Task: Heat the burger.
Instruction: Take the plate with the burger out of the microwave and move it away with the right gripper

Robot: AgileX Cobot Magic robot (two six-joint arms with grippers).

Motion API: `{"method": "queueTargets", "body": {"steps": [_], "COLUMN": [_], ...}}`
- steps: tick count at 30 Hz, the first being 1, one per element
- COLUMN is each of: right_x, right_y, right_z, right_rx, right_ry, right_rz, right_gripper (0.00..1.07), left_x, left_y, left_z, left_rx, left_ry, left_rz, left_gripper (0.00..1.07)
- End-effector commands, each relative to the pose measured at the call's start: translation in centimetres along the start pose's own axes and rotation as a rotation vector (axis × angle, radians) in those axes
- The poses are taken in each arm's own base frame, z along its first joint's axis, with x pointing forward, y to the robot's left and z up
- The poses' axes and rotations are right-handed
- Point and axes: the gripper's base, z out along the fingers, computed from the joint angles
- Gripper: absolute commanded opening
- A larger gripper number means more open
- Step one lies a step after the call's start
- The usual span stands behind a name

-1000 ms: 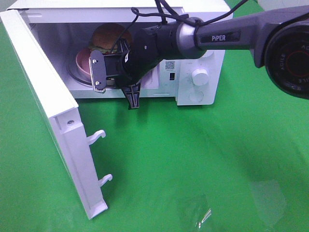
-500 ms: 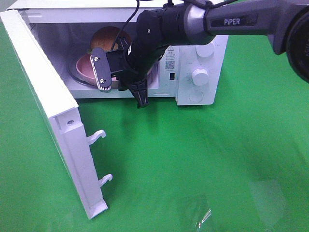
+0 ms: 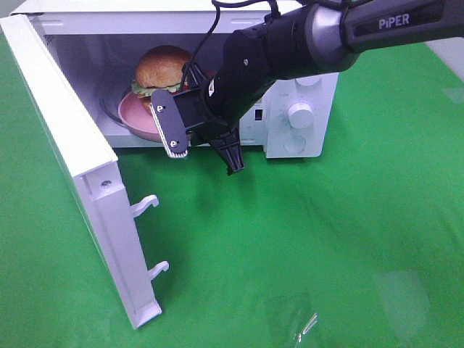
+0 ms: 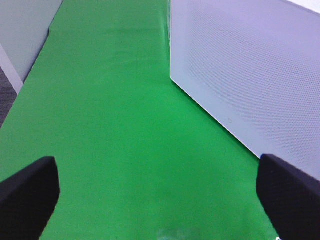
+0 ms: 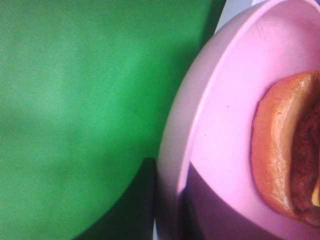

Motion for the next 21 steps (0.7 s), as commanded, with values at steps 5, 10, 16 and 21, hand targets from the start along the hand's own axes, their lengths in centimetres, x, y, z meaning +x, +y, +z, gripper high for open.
{"method": "queueTargets", "body": {"steps": [5,10,16,21], "right_x": [0.2,0.3,0.4,0.5], "right_y": [-0.2,0.6,1.7,2.6], "right_z": [-2.0,-2.7,-3.7,-5.0], "right_rx": [0.121,0.127,0.121,0.136], "right_ry": [-0.011,-0.014,-0.015,-0.019], "right_rz": [-0.015,-0.015,-0.016,-0.018], "right_gripper": [0.00,0.00,0.00,0.00], "left_x": [0.2,0.2,0.2,0.2], "left_y": [-0.1,-0.1,-0.1,-0.1], "left_z": [-0.2,-0.2,-0.2,-0.2], "left_rx": [0.003,0.003,0.003,0.003], "left_ry": [-0.016,-0.016,-0.016,-0.016], "left_rz": [-0.003,-0.003,-0.003,-0.003], "left_gripper": [1.00,1.00,1.00,1.00]}}
